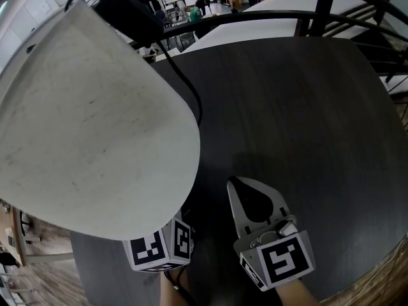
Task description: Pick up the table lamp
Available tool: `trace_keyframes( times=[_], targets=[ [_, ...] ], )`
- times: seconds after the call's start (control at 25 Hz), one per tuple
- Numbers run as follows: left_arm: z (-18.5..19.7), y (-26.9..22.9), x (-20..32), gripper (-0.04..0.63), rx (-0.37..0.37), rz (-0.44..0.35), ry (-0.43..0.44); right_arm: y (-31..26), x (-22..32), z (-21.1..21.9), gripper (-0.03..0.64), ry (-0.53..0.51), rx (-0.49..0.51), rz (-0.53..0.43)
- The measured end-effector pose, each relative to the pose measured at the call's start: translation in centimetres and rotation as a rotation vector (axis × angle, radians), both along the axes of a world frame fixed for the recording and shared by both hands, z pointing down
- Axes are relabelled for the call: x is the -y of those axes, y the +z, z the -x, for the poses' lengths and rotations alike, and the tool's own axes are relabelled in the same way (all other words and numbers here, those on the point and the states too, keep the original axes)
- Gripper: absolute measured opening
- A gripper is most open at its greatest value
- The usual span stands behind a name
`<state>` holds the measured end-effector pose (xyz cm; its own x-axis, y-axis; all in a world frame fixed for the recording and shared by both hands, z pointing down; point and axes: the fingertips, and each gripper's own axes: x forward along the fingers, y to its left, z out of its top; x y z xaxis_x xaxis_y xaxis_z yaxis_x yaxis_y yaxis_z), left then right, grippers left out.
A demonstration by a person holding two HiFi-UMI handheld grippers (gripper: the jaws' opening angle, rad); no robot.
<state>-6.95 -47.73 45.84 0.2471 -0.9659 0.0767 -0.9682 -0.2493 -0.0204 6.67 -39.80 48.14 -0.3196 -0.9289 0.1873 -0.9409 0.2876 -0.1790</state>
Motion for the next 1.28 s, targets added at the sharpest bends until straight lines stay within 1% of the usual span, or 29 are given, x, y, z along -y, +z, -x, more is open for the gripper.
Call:
trace_keyframes(
  times=[0.12, 0.4, 0.56, 0.64, 0.76, 0.96, 1.04, 1.12, 1.28],
  targets=[
    [0.0, 0.0, 0.0, 0.184, -0.013, 0.0, 0.002, 0.0, 0.0, -0.1, 0.012, 0.0, -0.001, 0.001],
    [0.2, -0.1, -0.1, 0.181, -0.023, -0.007, 0.002, 0.4, -0.1, 0.1, 0.012, -0.012, -0.008, 0.039],
    [1.0, -0.2, -0.7, 0.178, -0.013, -0.013, -0.016, 0.1, -0.3, 0.3, 0.012, 0.002, -0.005, -0.004],
    [1.3, -0.5, -0.9, 0.178, -0.007, -0.018, -0.021, 0.1, -0.5, 0.5, 0.011, 0.002, -0.004, -0.006],
    [0.9, -0.9, -0.7, 0.178, -0.02, -0.023, -0.004, -0.1, -0.4, 0.5, 0.012, -0.001, -0.006, -0.007],
    [0.6, -1.2, -0.8, 0.176, -0.036, -0.039, -0.001, 0.2, -0.3, 0.2, 0.012, -0.006, -0.008, 0.0],
    [0.8, -1.8, -0.8, 0.176, -0.036, -0.043, 0.001, -0.3, -0.2, 0.4, 0.012, -0.003, -0.007, -0.008],
    [1.2, -2.6, -0.9, 0.176, -0.038, -0.041, 0.002, -0.9, -0.2, 0.8, 0.011, -0.006, -0.008, 0.004],
    [1.2, -3.7, -1.0, 0.176, -0.056, -0.034, -0.002, -2.1, 0.0, 0.7, 0.011, -0.004, -0.008, -0.011]
  ],
)
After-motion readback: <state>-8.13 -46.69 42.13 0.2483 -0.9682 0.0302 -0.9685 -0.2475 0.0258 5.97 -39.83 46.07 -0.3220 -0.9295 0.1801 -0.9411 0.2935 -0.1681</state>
